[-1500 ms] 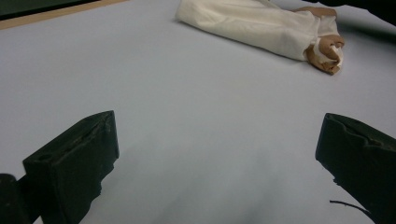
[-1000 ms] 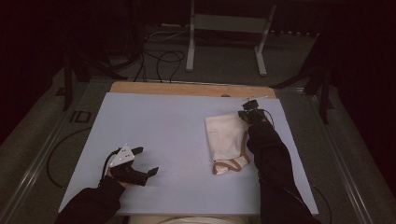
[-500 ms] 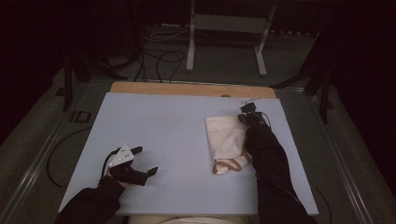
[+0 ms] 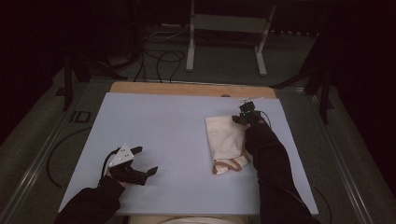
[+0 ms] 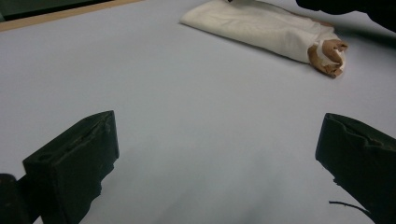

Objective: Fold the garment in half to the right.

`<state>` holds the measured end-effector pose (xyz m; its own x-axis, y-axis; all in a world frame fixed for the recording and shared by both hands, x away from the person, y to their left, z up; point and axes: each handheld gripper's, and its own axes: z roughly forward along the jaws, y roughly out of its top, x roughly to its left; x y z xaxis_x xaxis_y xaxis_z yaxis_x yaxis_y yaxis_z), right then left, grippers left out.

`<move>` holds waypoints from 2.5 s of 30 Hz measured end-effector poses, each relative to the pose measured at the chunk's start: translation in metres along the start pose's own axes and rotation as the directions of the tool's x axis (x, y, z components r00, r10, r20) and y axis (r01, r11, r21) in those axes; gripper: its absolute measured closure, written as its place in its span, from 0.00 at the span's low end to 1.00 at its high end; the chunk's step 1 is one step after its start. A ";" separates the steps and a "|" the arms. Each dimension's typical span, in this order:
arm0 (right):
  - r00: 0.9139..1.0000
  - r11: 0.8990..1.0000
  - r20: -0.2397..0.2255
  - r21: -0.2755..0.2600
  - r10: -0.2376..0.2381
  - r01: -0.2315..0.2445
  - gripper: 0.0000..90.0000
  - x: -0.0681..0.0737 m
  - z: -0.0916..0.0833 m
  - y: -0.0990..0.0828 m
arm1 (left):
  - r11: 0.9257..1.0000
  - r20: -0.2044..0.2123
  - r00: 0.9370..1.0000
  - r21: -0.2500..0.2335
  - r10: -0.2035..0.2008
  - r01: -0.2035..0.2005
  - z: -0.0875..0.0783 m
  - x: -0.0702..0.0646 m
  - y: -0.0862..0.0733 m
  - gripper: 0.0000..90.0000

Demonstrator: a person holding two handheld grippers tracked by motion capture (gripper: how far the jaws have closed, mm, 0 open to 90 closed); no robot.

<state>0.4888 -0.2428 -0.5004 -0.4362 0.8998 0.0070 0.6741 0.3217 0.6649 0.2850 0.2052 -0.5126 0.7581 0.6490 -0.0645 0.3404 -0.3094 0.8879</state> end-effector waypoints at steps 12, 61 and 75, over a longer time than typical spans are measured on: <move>0.991 1.000 -0.128 -0.017 -0.027 0.025 0.25 0.022 -0.013 0.008 | 1.000 -0.002 1.000 -0.004 -0.003 0.003 0.000 0.001 0.000 0.00; 0.904 0.960 -0.340 -0.196 -0.259 0.202 0.11 0.064 -0.093 -0.022 | 1.000 -0.007 1.000 0.022 0.004 -0.003 -0.004 0.001 -0.002 0.00; 0.902 0.945 -0.321 -0.247 -0.287 0.213 0.11 0.056 -0.119 -0.075 | 1.000 -0.042 0.999 0.020 -0.013 0.014 -0.019 0.008 -0.005 0.00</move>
<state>0.3432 -0.2515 -0.4608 -0.7788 0.6248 0.0550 0.3970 0.4231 0.8145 0.2783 0.2252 -0.5089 0.7295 0.6816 -0.0570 0.3620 -0.3141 0.8776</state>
